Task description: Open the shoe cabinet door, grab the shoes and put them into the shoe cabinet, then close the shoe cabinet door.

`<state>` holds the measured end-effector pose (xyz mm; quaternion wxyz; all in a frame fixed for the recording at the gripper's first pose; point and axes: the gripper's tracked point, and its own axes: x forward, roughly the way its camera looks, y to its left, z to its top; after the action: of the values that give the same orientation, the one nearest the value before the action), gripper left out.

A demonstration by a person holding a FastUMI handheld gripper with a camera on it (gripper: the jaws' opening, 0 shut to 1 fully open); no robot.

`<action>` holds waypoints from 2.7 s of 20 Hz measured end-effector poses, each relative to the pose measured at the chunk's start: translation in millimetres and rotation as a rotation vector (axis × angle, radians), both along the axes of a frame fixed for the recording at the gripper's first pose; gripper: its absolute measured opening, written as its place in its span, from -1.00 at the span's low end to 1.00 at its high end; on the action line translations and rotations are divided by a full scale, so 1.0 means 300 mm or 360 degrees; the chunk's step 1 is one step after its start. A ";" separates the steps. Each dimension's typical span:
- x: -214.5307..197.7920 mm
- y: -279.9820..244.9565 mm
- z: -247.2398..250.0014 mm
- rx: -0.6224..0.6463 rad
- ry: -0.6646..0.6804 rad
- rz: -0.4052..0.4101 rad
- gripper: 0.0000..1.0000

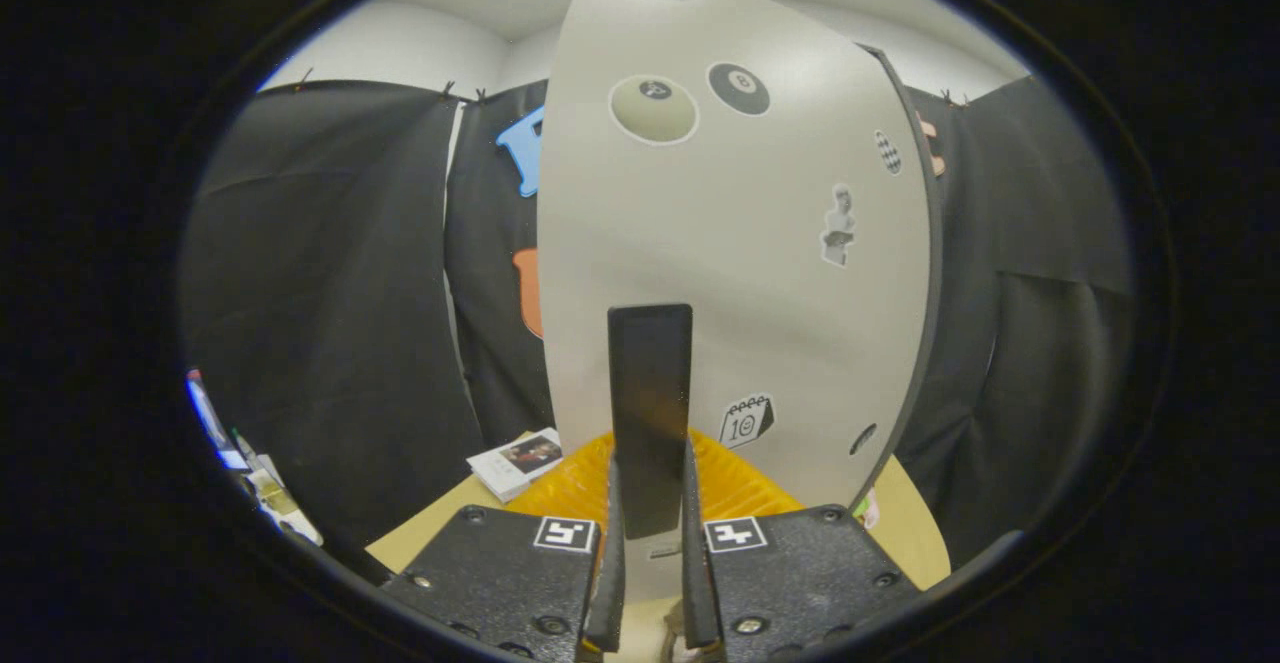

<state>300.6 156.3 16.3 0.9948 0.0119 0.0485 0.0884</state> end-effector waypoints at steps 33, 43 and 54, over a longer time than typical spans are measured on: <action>-0.084 -0.274 -0.019 0.0075 0.0028 -0.0402 -0.91; -0.092 -0.294 -0.021 0.0065 0.0056 -0.0298 -0.88; -0.128 -0.394 0.011 -0.0072 -0.0034 -0.0440 0.25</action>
<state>262.2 37.9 19.7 0.9980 -0.0048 0.0377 -0.0505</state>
